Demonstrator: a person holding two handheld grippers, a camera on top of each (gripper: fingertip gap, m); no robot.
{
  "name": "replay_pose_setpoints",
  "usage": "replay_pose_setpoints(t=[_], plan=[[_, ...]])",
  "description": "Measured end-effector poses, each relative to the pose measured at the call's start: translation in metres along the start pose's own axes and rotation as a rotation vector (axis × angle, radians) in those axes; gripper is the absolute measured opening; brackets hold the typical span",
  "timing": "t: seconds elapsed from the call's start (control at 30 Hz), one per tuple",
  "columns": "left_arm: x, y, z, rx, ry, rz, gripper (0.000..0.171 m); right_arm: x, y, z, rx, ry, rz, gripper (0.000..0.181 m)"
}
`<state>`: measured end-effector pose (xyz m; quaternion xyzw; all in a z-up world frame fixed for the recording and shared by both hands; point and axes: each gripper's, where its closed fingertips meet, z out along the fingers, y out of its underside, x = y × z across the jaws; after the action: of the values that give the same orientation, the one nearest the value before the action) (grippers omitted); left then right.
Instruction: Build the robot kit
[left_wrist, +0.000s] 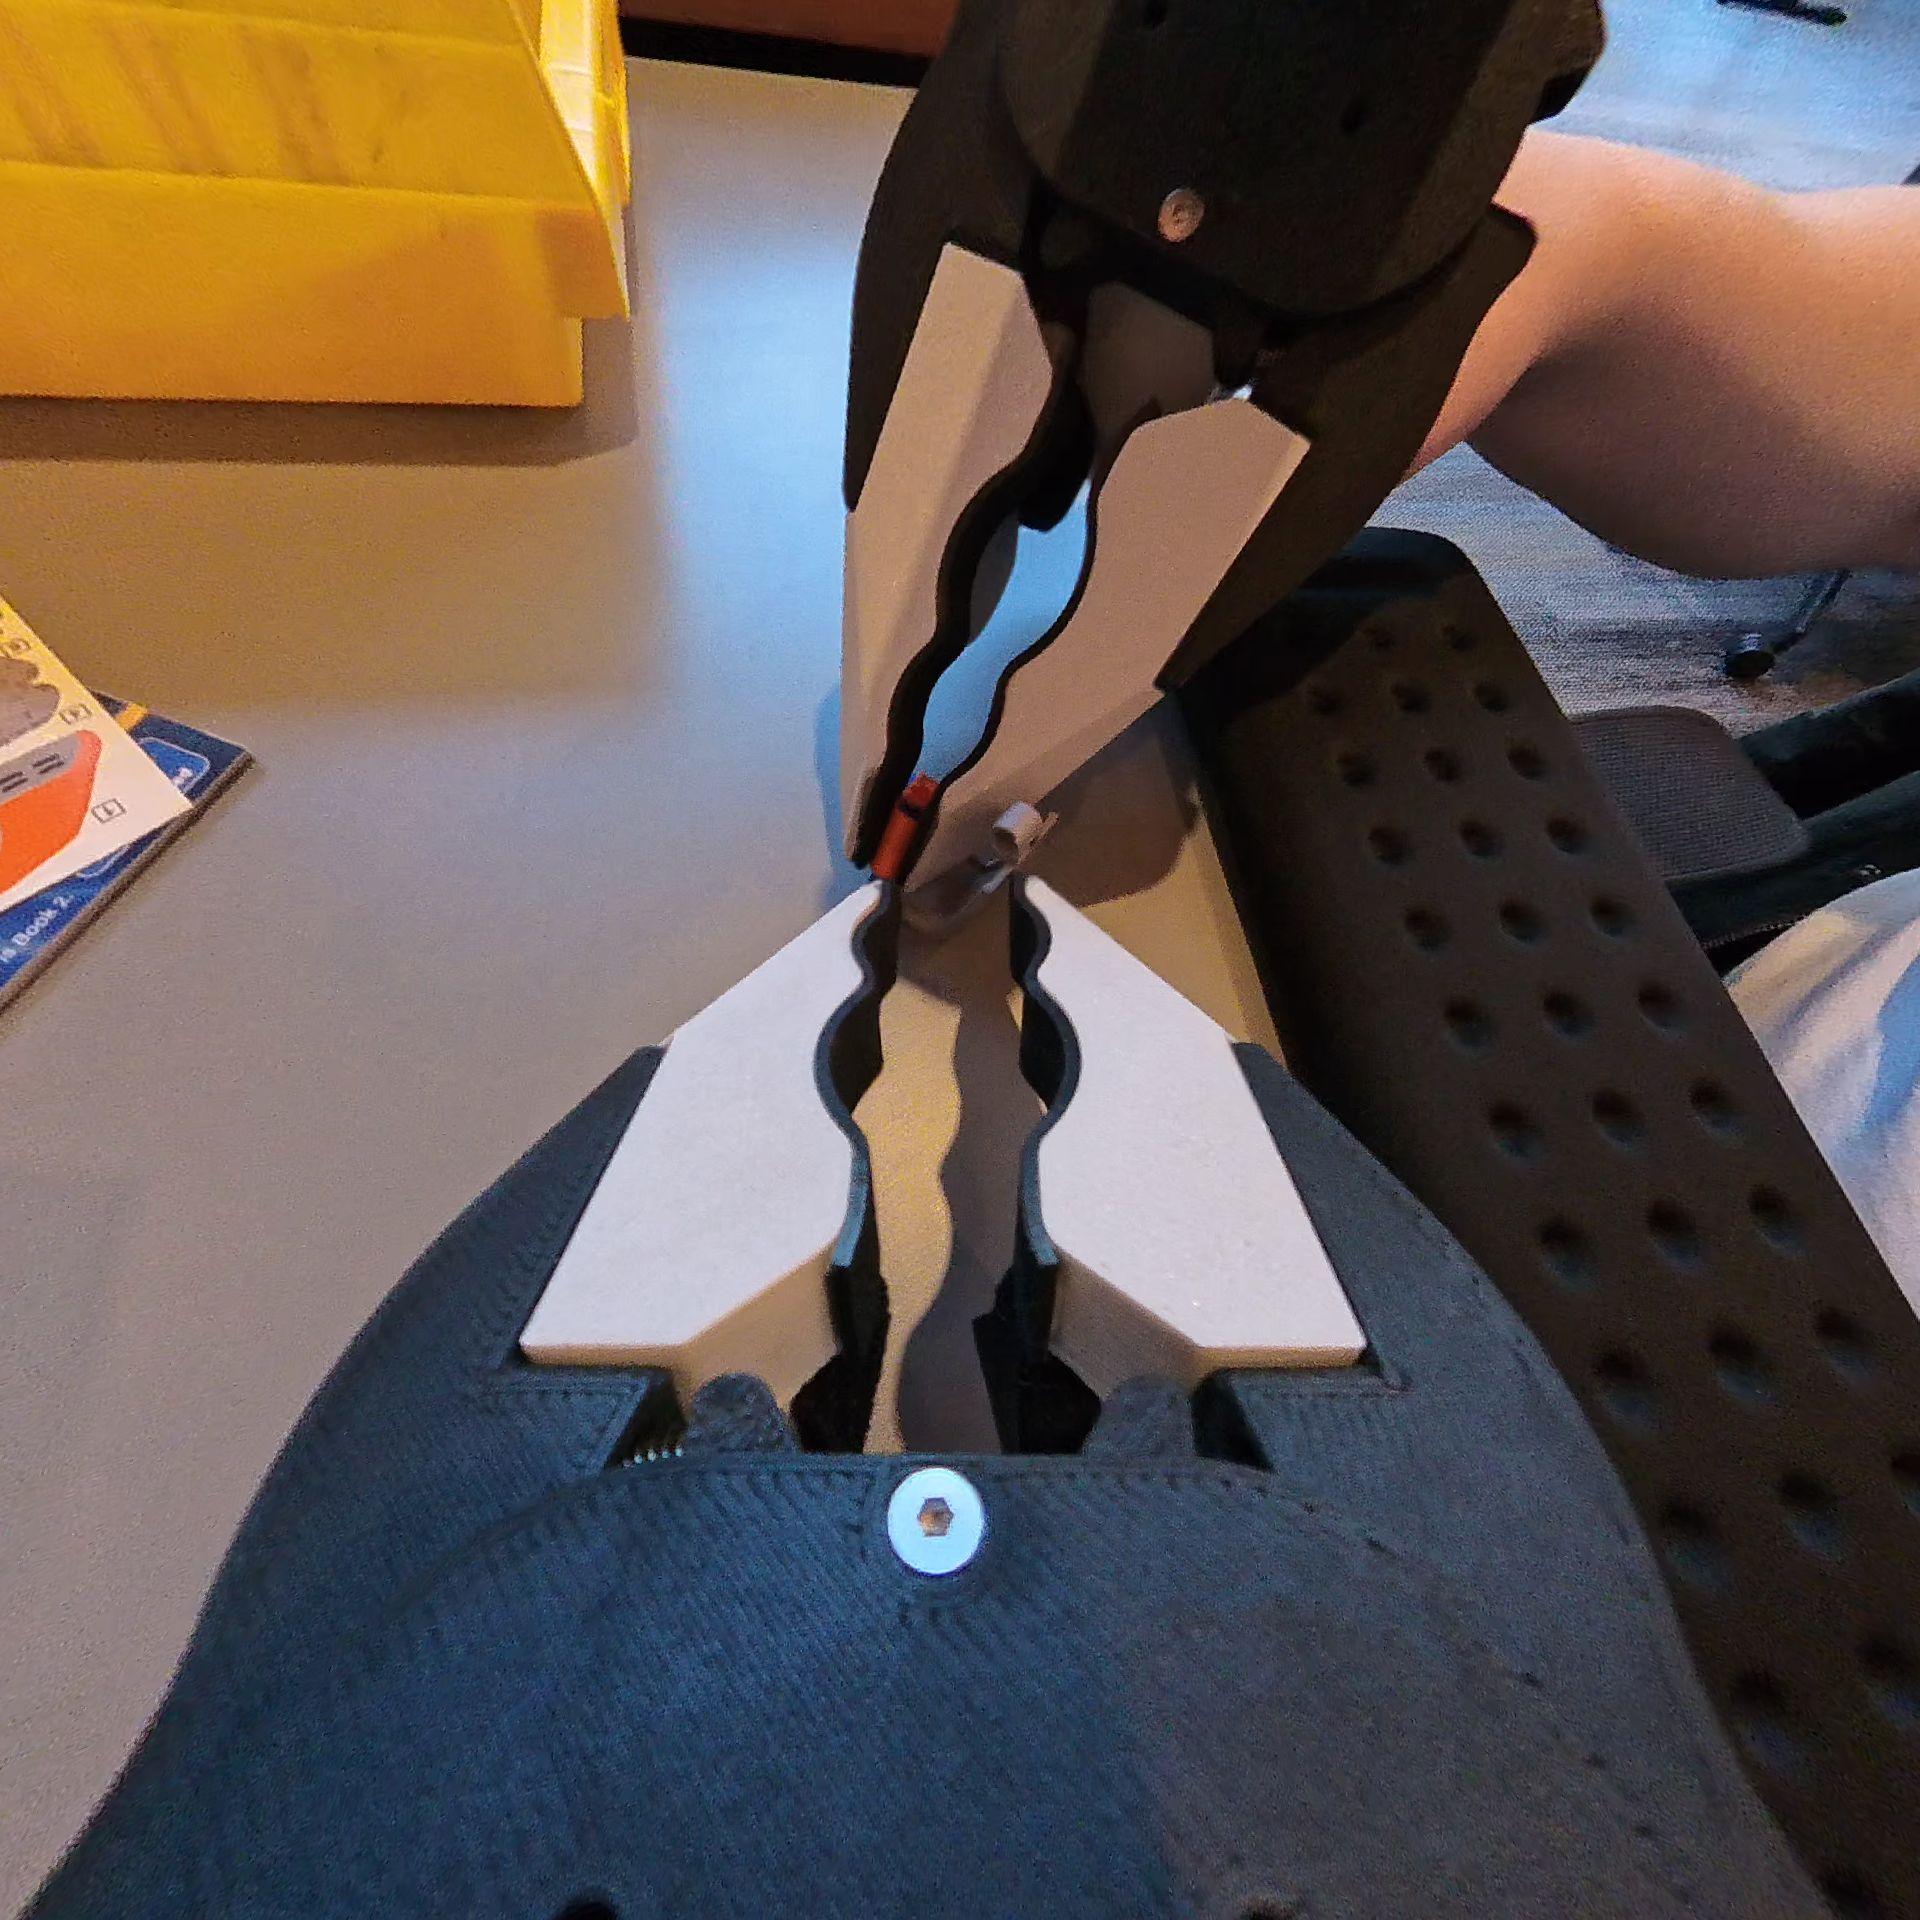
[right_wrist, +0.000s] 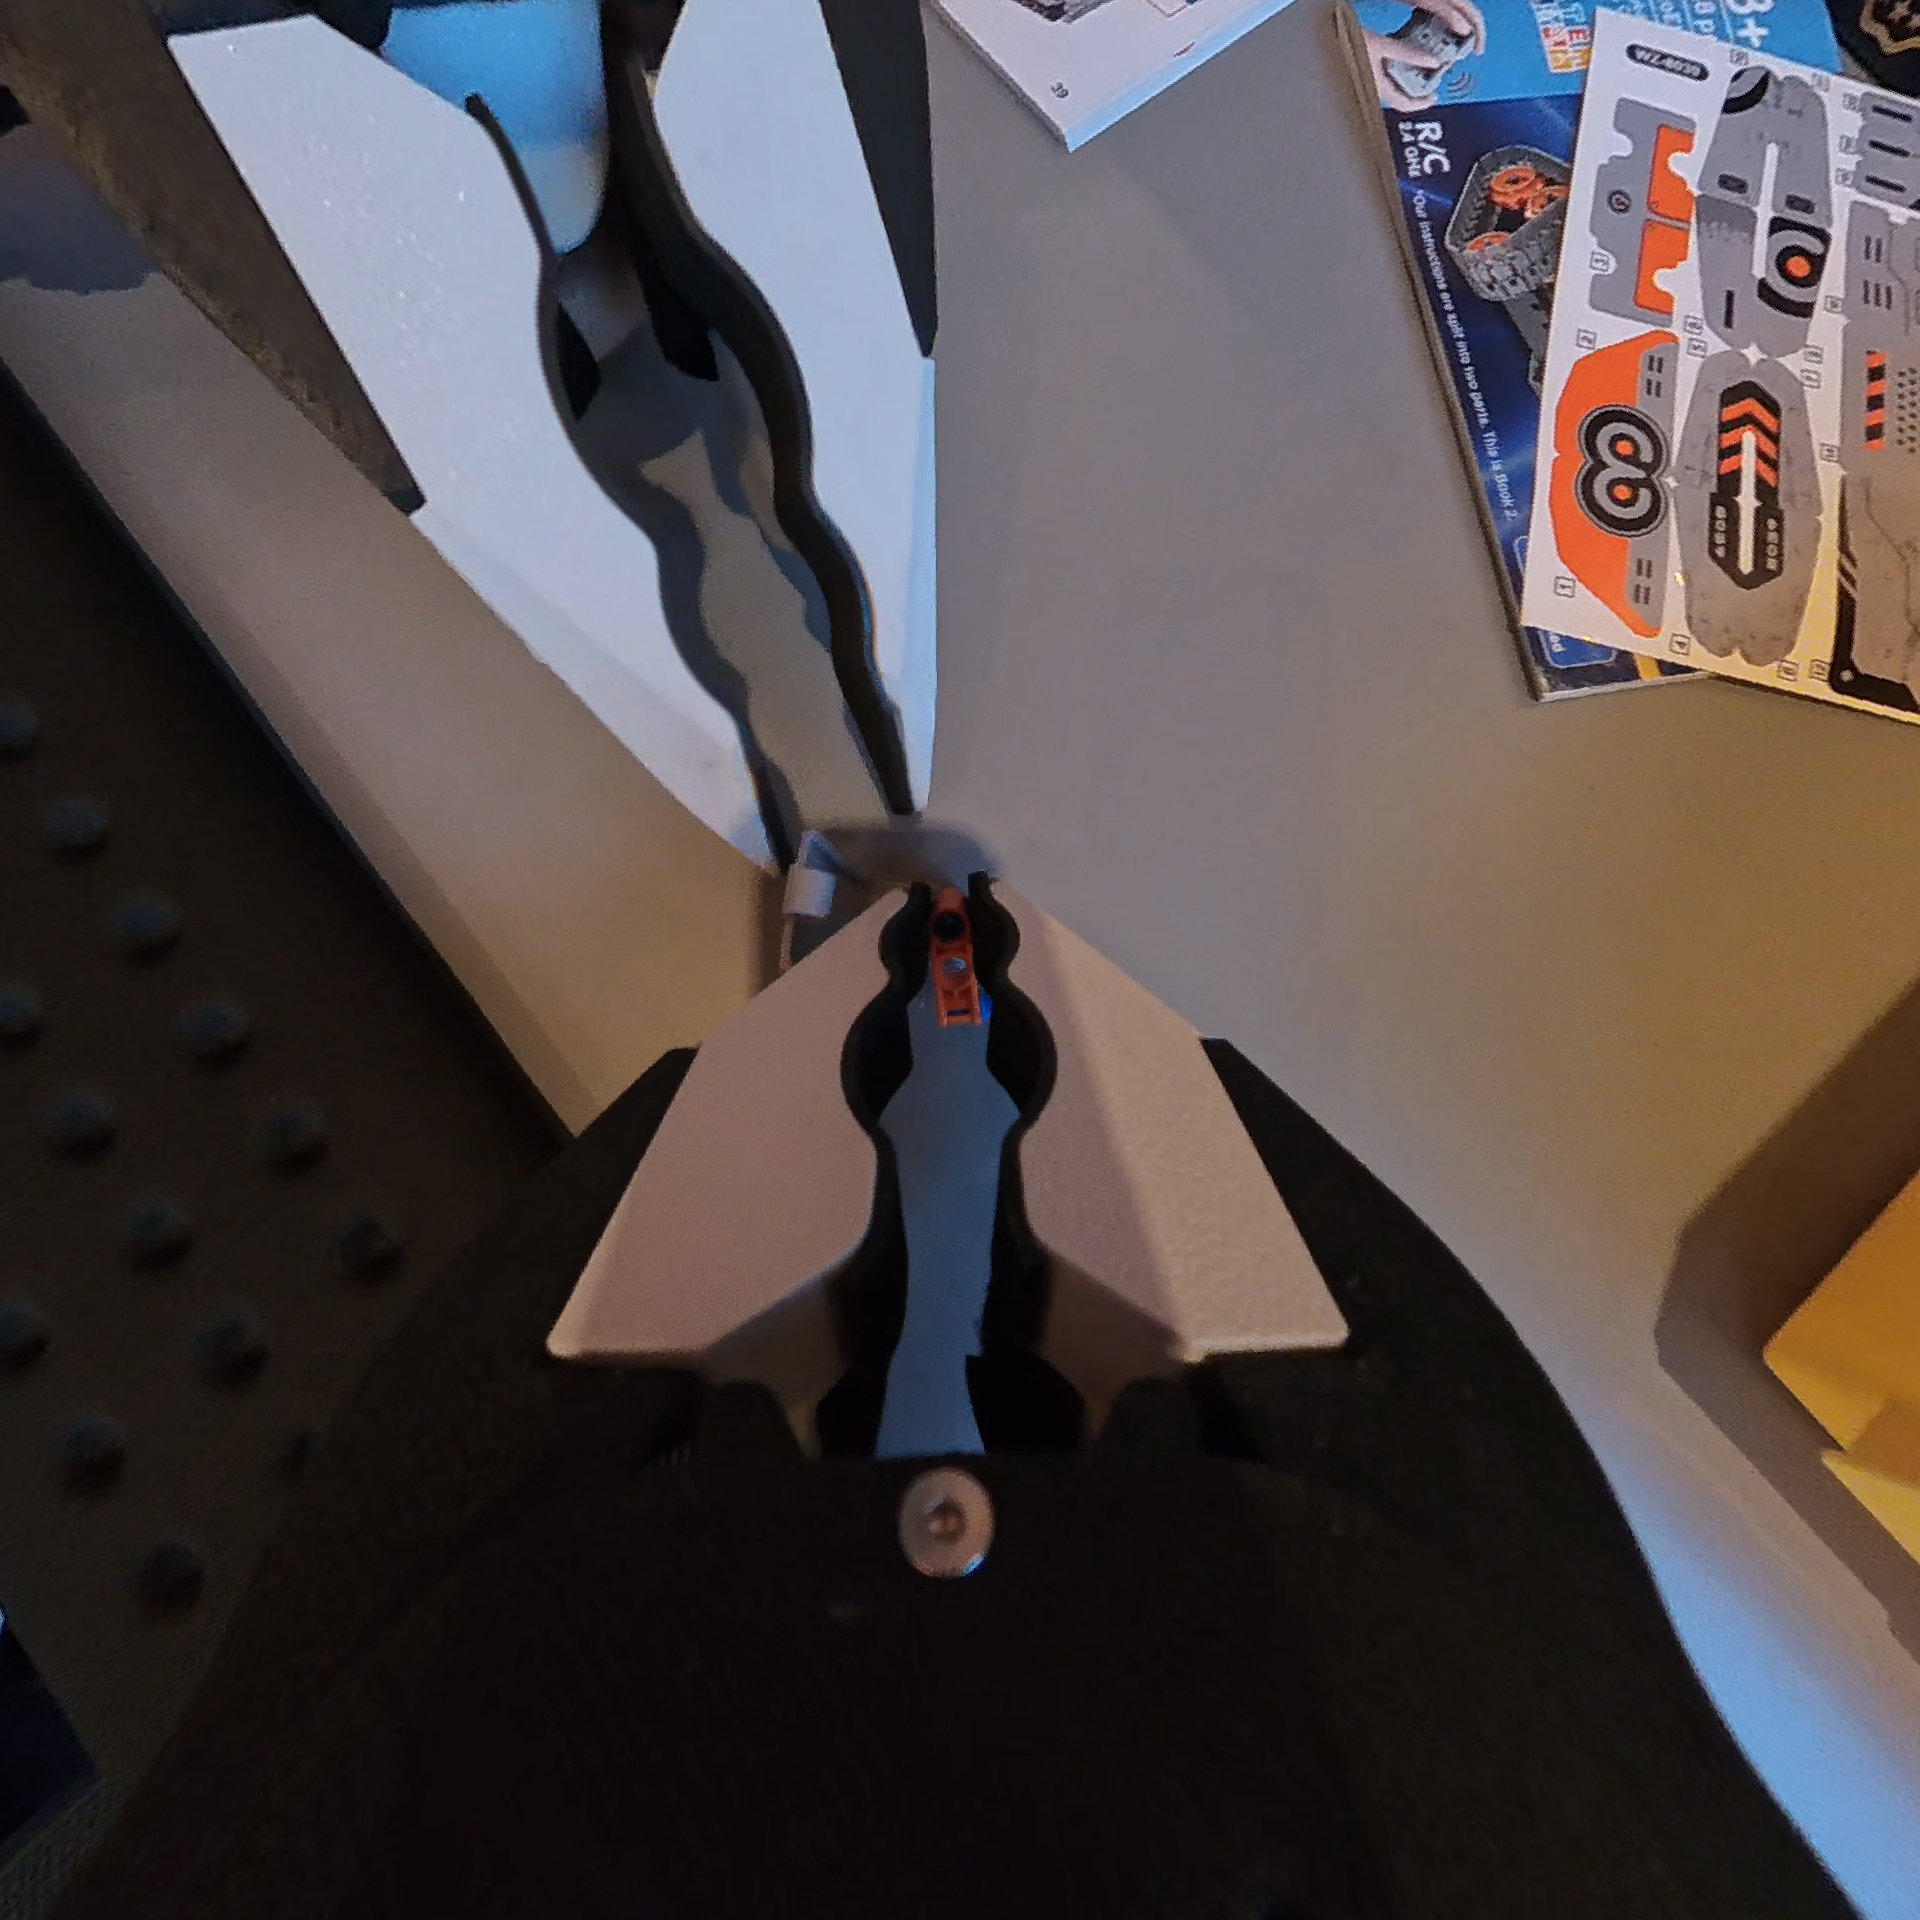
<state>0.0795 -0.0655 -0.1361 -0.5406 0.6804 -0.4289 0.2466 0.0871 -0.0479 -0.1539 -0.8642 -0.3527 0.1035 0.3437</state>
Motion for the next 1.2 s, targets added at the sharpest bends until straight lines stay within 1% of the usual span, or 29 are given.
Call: replay_pose_setpoints(t=[0.07, 0.2, 0.33, 0.43, 0.5, 0.6, 0.77, 0.9, 1.03, 1.2], plan=[[0.004, -0.001, 0.002, 0.002, 0.010, 0.027, 0.019, -0.001, -0.001, 0.001, 0.007, -0.006, 0.003, 0.006], [0.005, 0.006, 0.010, -0.064, -0.025, 0.090, 0.017, -0.002, -0.001, 0.001, 0.004, -0.005, 0.000, 0.006], [0.006, 0.006, 0.015, -0.079, -0.064, 0.133, 0.019, -0.002, 0.003, 0.000, -0.015, 0.005, 0.001, 0.007], [0.007, 0.004, 0.015, -0.066, -0.077, 0.153, 0.017, -0.002, 0.005, 0.000, -0.014, -0.014, 0.017, 0.007], [0.010, 0.000, 0.012, -0.035, -0.066, 0.160, 0.011, -0.003, 0.005, 0.001, -0.006, -0.031, 0.016, 0.007], [0.012, -0.004, 0.009, 0.002, -0.055, 0.163, 0.009, -0.004, 0.004, 0.001, -0.001, -0.042, 0.006, 0.007], [0.017, -0.014, 0.007, 0.064, -0.008, 0.112, 0.009, -0.004, 0.004, 0.001, -0.006, -0.051, -0.004, 0.007], [0.017, -0.014, 0.008, 0.061, 0.019, 0.077, 0.007, -0.004, 0.004, 0.001, -0.007, -0.062, 0.003, 0.007], [0.018, -0.014, 0.008, 0.060, 0.023, 0.078, 0.006, -0.005, 0.004, 0.002, -0.001, -0.073, 0.018, 0.007], [0.017, -0.016, 0.007, 0.069, 0.054, 0.030, 0.006, -0.004, 0.003, 0.002, 0.001, -0.073, 0.016, 0.007]])
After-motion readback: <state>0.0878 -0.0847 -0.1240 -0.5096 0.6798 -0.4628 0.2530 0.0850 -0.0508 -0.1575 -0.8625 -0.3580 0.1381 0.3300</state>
